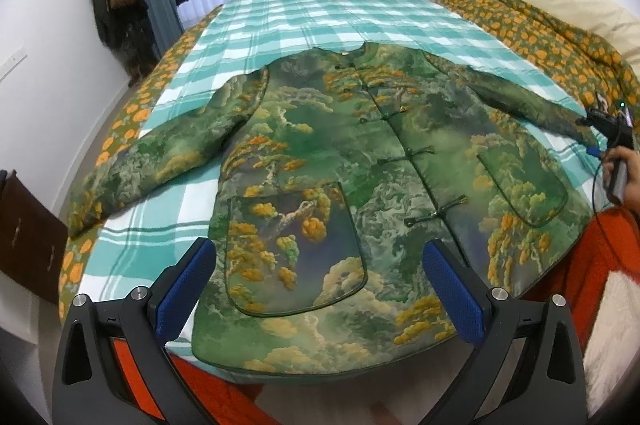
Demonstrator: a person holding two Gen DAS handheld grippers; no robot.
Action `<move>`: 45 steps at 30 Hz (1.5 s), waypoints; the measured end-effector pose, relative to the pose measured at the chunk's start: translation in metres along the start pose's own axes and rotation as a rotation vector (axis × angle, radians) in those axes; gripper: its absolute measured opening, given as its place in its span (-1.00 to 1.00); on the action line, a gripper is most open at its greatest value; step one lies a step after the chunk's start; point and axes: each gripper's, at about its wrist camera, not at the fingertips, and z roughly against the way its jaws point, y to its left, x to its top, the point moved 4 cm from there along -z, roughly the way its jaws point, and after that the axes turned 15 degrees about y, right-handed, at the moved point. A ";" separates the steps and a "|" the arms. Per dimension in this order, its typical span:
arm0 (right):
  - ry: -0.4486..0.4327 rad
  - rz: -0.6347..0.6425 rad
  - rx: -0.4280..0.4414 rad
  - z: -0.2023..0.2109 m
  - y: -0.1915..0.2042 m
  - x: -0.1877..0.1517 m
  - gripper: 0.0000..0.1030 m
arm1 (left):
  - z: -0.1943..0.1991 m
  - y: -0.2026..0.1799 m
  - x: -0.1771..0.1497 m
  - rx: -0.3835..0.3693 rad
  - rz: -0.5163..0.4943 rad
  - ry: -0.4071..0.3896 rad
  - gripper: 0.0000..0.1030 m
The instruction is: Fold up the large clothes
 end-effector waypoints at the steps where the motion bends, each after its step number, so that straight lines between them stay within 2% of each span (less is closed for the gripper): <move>1: 0.001 -0.034 0.007 -0.006 -0.005 0.006 0.52 | -0.001 -0.001 0.000 -0.001 -0.002 0.002 0.99; 10: -0.055 -0.257 0.037 -0.032 -0.034 0.046 0.50 | -0.011 -0.009 0.000 0.005 -0.023 0.033 0.99; 11: -0.065 -0.264 0.028 -0.032 -0.035 0.049 0.41 | -0.012 -0.010 0.000 0.004 -0.024 0.036 0.99; 12: -0.073 -0.260 0.011 -0.032 -0.035 0.051 0.02 | -0.013 -0.010 -0.001 0.003 -0.025 0.039 0.99; 13: -0.085 -0.246 -0.024 -0.031 -0.033 0.052 -0.45 | -0.014 -0.011 -0.001 0.002 -0.026 0.042 0.99; 14: -0.104 -0.233 -0.044 -0.027 -0.032 0.052 -0.59 | -0.015 -0.011 -0.001 0.001 -0.027 0.044 0.99; 16: -0.149 -0.183 -0.061 -0.018 -0.022 0.053 -0.74 | -0.016 -0.012 -0.001 -0.003 -0.027 0.048 0.99; 18: -0.201 -0.082 -0.104 -0.003 -0.001 0.050 -0.78 | -0.016 -0.012 -0.001 -0.009 -0.028 0.049 0.99; 22: -0.285 0.149 -0.119 0.029 0.056 0.038 -0.80 | -0.014 -0.013 0.000 -0.017 -0.026 0.042 0.99; 25: -0.352 0.406 -0.116 0.057 0.117 0.002 -0.81 | -0.013 -0.013 0.000 -0.028 -0.018 0.040 0.99; 28: -0.374 0.645 -0.089 0.068 0.179 -0.042 -0.81 | -0.012 -0.013 -0.001 -0.036 -0.014 0.039 0.99; 30: -0.358 0.778 -0.057 0.068 0.213 -0.077 -0.82 | -0.010 -0.013 -0.002 -0.035 -0.016 0.035 0.99; 34: -0.298 0.952 -0.026 0.048 0.255 -0.136 -0.82 | -0.004 -0.009 -0.005 -0.023 -0.012 0.023 0.99; 37: -0.239 1.046 -0.036 0.019 0.274 -0.175 -0.82 | 0.000 -0.003 -0.007 -0.013 0.002 0.018 0.99; 40: -0.171 1.102 -0.059 -0.010 0.275 -0.209 -0.82 | 0.000 0.006 -0.010 -0.009 0.026 0.024 0.99; 45: -0.114 1.164 -0.128 -0.044 0.269 -0.243 -0.81 | -0.007 0.012 -0.015 -0.009 0.045 0.051 0.99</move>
